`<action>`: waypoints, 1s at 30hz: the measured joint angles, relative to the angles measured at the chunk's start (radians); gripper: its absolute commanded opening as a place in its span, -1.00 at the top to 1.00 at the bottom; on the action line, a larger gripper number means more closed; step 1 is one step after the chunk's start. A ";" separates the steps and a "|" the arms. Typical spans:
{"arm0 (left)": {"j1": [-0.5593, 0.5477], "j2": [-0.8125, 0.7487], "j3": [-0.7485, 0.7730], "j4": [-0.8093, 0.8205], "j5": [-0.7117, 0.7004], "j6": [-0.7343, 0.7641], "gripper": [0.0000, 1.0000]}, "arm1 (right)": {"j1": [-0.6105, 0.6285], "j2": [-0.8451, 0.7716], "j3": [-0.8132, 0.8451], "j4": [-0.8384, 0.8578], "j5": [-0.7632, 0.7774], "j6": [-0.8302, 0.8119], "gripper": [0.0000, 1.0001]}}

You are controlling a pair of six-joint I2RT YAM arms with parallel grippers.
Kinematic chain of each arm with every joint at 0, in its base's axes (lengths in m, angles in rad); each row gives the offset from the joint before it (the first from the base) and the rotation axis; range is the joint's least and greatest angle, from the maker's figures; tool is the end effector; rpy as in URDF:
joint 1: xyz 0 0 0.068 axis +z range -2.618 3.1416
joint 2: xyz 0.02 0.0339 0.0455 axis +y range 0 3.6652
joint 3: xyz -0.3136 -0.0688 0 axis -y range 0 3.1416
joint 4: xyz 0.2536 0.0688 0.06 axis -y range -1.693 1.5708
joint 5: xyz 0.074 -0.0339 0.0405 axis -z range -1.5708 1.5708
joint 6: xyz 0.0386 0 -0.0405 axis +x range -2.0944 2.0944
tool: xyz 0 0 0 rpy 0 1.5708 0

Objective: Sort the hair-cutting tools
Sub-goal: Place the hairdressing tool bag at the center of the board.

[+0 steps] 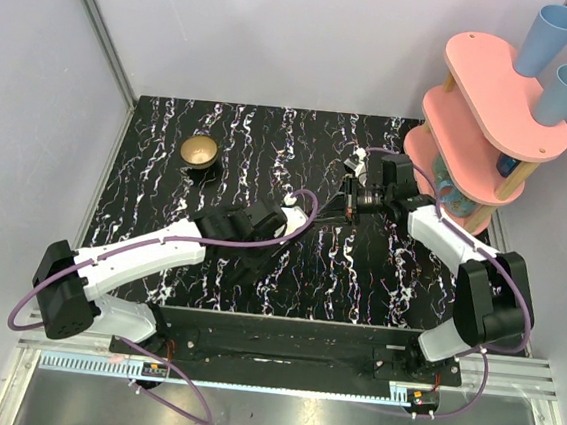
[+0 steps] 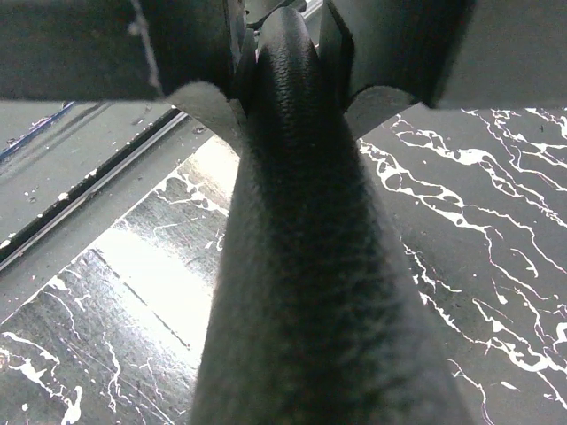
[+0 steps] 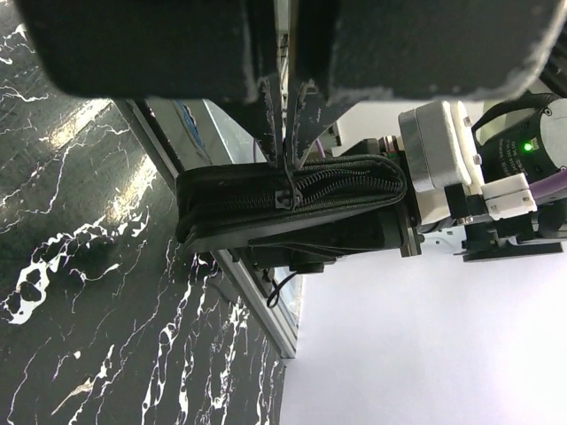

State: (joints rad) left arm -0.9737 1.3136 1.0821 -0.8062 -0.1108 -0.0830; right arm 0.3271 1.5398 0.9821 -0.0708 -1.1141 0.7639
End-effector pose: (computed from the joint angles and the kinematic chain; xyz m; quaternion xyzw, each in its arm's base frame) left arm 0.1486 -0.2109 0.3202 0.4018 0.8755 -0.0864 0.2541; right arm 0.3022 0.1391 0.2901 -0.0704 0.7904 0.6026 0.0849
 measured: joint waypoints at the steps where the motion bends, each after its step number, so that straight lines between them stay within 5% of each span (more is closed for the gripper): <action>1: 0.000 0.000 0.000 0.003 0.000 0.000 1.00 | 0.000 -0.004 0.008 -0.021 0.005 -0.018 1.00; 22: -0.011 0.069 0.019 0.008 0.000 -0.002 1.00 | 0.036 -0.054 0.073 -0.152 -0.054 -0.184 1.00; 24: -0.011 0.072 0.028 -0.008 -0.001 -0.010 1.00 | 0.039 -0.054 0.073 -0.156 -0.046 -0.184 0.52; 25: -0.011 0.074 0.031 -0.012 -0.001 -0.013 1.00 | 0.039 -0.054 0.073 -0.163 -0.035 -0.183 -0.04; 28: -0.012 0.091 0.043 -0.018 0.000 -0.018 1.00 | 0.034 -0.058 0.074 -0.192 0.027 -0.186 -0.51; 30: -0.011 0.105 0.055 -0.025 0.000 -0.024 1.00 | 0.021 -0.065 0.074 -0.232 0.129 -0.188 -0.54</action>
State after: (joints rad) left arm -0.9852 1.4181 1.1374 -0.8314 -0.1112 -0.1070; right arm 0.3477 1.4750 1.0565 -0.3027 -0.9855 0.5758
